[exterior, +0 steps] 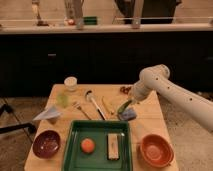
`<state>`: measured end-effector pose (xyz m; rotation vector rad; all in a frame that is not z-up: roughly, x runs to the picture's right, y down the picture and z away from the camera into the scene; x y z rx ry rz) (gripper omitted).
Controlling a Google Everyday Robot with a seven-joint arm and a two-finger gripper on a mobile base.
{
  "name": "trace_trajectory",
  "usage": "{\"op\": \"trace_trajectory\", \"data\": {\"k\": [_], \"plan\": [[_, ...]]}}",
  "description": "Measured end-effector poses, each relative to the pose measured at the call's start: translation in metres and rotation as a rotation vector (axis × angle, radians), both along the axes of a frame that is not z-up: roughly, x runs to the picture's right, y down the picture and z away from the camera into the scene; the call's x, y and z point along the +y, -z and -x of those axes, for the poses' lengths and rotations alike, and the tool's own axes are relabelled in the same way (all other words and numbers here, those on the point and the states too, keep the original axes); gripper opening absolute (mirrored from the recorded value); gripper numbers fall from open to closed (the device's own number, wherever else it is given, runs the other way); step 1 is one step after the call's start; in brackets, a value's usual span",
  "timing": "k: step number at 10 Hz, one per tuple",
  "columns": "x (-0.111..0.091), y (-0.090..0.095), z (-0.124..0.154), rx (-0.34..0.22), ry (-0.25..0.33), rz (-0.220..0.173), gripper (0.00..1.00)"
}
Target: Place pepper in purple bowl
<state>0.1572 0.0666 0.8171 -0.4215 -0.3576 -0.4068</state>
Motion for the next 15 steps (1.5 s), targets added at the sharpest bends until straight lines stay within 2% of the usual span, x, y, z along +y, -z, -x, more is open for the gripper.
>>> {"op": "trace_trajectory", "data": {"k": [3,5,8,10,11,13,15], "plan": [[0.001,-0.001,0.001,-0.004,0.000,0.002,0.00],[0.003,-0.006,0.010,-0.041,0.018,0.007,0.00],[0.005,-0.011,0.068,-0.123,0.071,0.011,0.00],[0.007,-0.011,0.124,-0.191,0.119,0.011,0.00],[0.009,-0.010,0.142,-0.215,0.137,0.012,0.00],[0.014,-0.006,0.185,-0.300,0.201,0.011,0.00],[0.021,0.002,0.210,-0.372,0.257,0.013,0.00]]}}
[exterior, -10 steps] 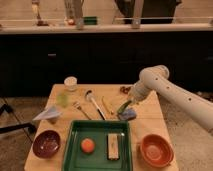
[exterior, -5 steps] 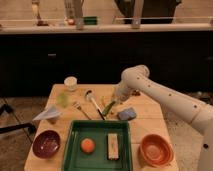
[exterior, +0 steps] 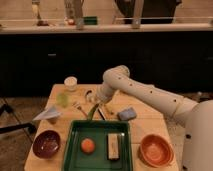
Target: Place pepper in purple bowl
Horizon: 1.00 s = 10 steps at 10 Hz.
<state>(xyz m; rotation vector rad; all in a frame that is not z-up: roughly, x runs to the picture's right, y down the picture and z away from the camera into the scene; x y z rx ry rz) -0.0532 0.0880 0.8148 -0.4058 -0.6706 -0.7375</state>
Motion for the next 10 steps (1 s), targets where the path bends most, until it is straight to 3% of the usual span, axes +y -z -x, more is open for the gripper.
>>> {"op": "trace_trajectory", "data": {"k": [6,10], "plan": [[0.030,0.030,0.074,-0.195,0.170,0.028,0.00],[0.032,0.031,0.075,-0.201,0.178,0.032,0.00]]}}
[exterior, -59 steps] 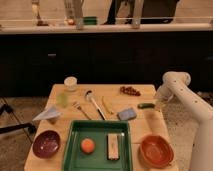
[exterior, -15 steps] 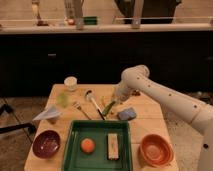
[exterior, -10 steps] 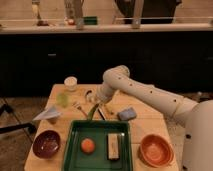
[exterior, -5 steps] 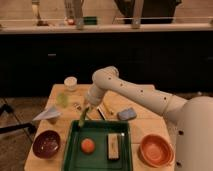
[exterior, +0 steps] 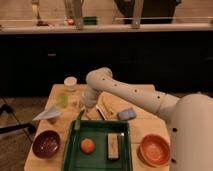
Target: Place pepper in purple bowl
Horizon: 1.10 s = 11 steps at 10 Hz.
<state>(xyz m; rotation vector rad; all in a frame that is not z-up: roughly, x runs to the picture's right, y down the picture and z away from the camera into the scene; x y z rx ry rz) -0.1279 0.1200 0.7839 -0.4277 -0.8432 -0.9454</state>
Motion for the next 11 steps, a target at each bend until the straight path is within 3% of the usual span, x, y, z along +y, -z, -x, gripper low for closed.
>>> {"op": "trace_trajectory", "data": {"k": [6,8,11], "plan": [[-0.002,0.000,0.004,-0.018,0.008,-0.010,0.00],[-0.005,0.002,0.029,-0.058,0.038,-0.026,0.00],[-0.006,0.010,0.091,-0.134,0.097,-0.054,0.00]]}}
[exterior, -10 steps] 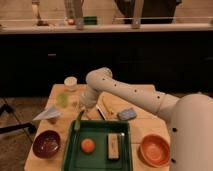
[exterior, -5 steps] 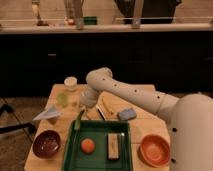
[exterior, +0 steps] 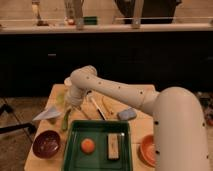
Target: Place pepper in purple bowl
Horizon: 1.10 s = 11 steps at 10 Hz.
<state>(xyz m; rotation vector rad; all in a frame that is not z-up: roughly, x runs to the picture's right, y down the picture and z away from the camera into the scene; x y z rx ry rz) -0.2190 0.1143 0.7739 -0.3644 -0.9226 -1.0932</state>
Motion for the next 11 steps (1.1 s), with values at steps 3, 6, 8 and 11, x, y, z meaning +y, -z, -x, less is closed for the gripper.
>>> {"op": "trace_trajectory", "data": {"k": [3,6,8,11], "plan": [[0.012,0.013,0.048,-0.050,0.072,-0.045,0.00],[0.030,0.028,0.069,-0.043,0.135,-0.097,0.00],[0.040,0.033,0.078,-0.039,0.164,-0.116,0.00],[0.053,0.036,0.084,-0.018,0.147,-0.143,0.00]]}}
